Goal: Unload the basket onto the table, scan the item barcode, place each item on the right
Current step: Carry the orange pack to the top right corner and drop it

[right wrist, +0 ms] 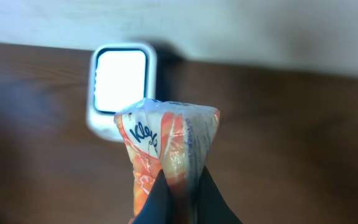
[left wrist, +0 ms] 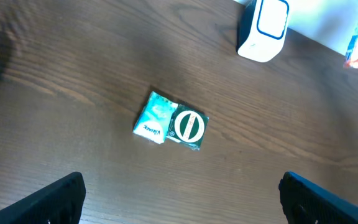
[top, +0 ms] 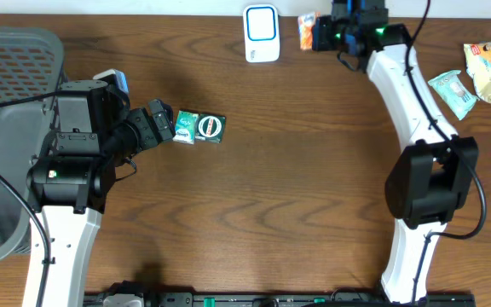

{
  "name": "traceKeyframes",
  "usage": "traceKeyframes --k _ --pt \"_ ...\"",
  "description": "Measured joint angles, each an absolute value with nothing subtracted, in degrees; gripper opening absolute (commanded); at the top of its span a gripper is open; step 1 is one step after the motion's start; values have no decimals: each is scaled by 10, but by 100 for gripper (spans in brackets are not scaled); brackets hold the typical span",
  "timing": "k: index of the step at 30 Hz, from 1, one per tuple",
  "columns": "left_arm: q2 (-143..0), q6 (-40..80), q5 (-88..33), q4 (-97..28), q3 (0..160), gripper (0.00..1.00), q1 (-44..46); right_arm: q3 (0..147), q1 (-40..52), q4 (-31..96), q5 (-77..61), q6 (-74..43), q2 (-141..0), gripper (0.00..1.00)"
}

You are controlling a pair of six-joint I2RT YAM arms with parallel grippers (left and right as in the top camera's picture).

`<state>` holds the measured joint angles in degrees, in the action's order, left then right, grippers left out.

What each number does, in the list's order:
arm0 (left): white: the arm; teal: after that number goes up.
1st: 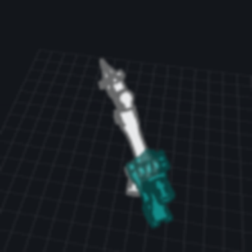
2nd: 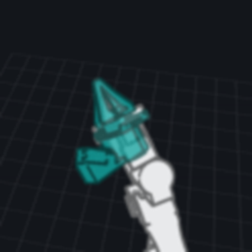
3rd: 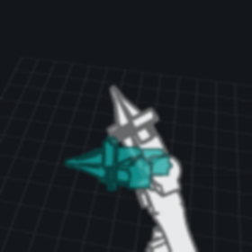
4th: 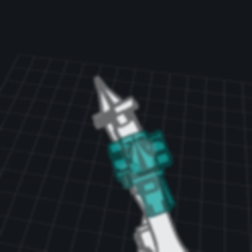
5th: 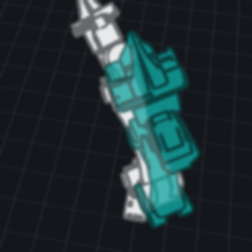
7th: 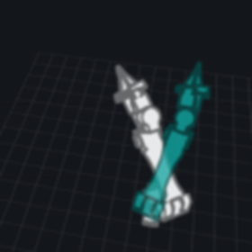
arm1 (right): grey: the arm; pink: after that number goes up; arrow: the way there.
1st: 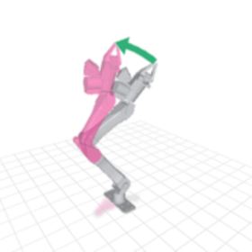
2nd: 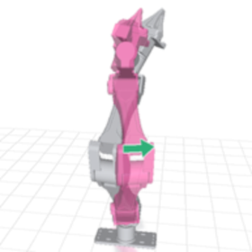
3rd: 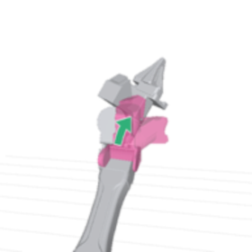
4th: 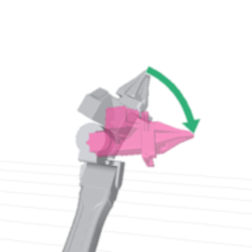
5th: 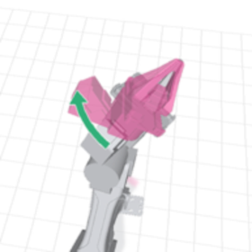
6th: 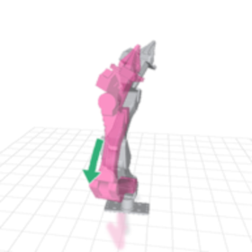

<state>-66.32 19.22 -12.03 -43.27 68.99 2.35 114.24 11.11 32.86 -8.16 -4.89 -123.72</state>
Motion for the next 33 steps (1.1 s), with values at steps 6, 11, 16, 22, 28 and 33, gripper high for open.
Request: traceKeyframes --k 6,11,16,22,28,33 --pt "-663 192 -120 -433 690 98 23 1143 181 249 60 100 -1261 1" --pt "-663 192 -120 -432 690 98 23 1142 226 156 137 213 -1296 1" --pt "-663 192 -120 -432 690 98 23 1142 243 52 178 314 -1326 1" --pt "-663 192 -120 -433 690 98 23 1142 242 -14 195 374 -1358 1" --pt "-663 192 -120 -432 690 98 23 1142 242 -14 177 389 -1390 1" --pt "-663 192 -120 -432 690 98 23 1142 242 -14 161 394 -1399 1"
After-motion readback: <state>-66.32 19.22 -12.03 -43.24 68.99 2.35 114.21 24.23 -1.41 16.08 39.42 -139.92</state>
